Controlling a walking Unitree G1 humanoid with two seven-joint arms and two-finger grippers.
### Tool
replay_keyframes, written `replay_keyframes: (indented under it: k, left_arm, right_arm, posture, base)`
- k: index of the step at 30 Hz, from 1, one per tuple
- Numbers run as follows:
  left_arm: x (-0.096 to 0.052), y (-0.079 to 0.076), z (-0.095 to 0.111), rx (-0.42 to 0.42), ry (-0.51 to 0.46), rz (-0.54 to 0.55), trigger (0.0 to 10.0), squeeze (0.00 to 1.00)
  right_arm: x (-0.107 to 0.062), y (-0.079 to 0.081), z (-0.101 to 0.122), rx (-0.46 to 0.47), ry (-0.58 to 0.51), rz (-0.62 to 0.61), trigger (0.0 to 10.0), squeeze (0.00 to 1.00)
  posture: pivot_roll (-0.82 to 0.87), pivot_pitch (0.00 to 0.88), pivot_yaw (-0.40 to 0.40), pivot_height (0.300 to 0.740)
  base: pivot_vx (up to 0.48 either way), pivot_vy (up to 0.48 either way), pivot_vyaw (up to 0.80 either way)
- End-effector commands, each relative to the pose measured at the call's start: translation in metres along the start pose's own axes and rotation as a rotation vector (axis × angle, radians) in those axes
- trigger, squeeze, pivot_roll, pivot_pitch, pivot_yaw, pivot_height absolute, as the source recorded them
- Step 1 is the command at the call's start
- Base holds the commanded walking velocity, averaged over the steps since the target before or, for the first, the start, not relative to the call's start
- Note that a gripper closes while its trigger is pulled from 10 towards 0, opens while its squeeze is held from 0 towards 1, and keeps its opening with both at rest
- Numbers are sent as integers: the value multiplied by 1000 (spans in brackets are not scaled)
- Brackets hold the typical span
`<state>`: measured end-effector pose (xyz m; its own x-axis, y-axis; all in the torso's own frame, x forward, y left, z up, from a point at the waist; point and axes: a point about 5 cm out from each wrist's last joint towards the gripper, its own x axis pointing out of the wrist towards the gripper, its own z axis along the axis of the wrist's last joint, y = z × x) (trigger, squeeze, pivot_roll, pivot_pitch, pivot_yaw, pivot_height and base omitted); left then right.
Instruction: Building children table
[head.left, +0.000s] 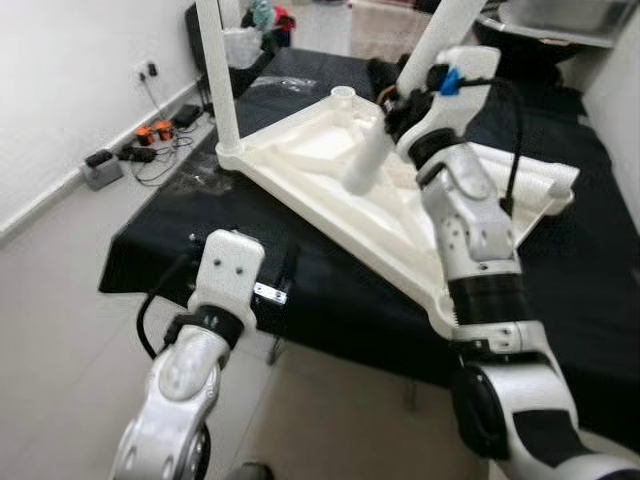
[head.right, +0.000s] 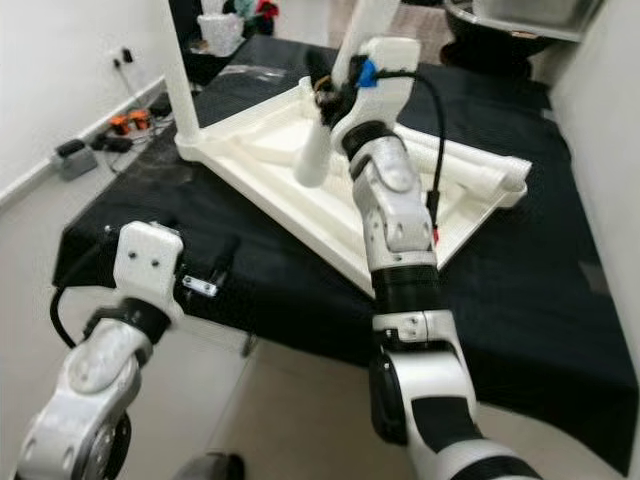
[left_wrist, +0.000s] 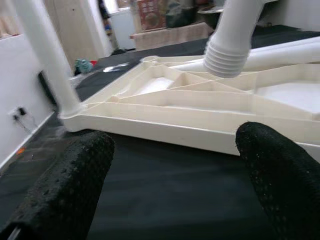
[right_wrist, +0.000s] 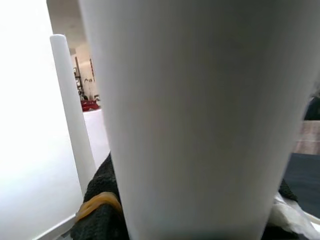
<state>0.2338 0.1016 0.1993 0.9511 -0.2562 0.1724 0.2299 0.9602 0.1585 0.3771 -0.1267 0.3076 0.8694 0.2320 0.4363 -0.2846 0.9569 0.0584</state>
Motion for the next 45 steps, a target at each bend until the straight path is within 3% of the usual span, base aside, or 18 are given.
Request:
replay_keyframes:
  k: [1, 6, 16, 23, 30, 39, 45]
  left_arm:
    - [-1, -1, -1, 2, 6, -4, 10000, 0]
    - [0, -1, -1, 1, 5, -5, 10000, 0]
    - [-2, -1, -2, 2, 10, -6, 10000, 0]
    - [-3, 1, -4, -2, 27, -12, 10000, 0]
    - [-4, 0, -5, -2, 32, -15, 10000, 0]
    - [-8, -2, -5, -8, 44, -16, 10000, 0]
    - [-10, -3, -3, -12, 46, -16, 10000, 0]
  right_arm:
    - [1, -9, 3, 0, -11, -41, 10000, 0]
    - [4, -20, 8, -24, -9, -57, 10000, 0]
    - [7, -31, 13, -79, -1, -29, 10000, 0]
    - [-3, -52, 2, -106, 54, -51, 10000, 0]
    - [-4, -55, -3, -119, 69, -67, 10000, 0]
    - [-1, -46, -4, -112, 70, 24, 10000, 0]
    - [-1, -57, -5, -131, 96, 3, 10000, 0]
  posture:
    - [36, 64, -76, 740]
    - [36, 69, -74, 740]
    - [37, 76, -73, 740]
    - [34, 101, -67, 740]
    - [33, 111, -67, 740]
    - [30, 138, -75, 740]
    - [25, 163, -74, 740]
  base:
    - [0, 0, -800]
    - [0, 0, -728]
    - [0, 0, 0]
    - [0, 0, -229]
    - [0, 0, -229]
    - [0, 0, -178]
    - [0, 0, -627]
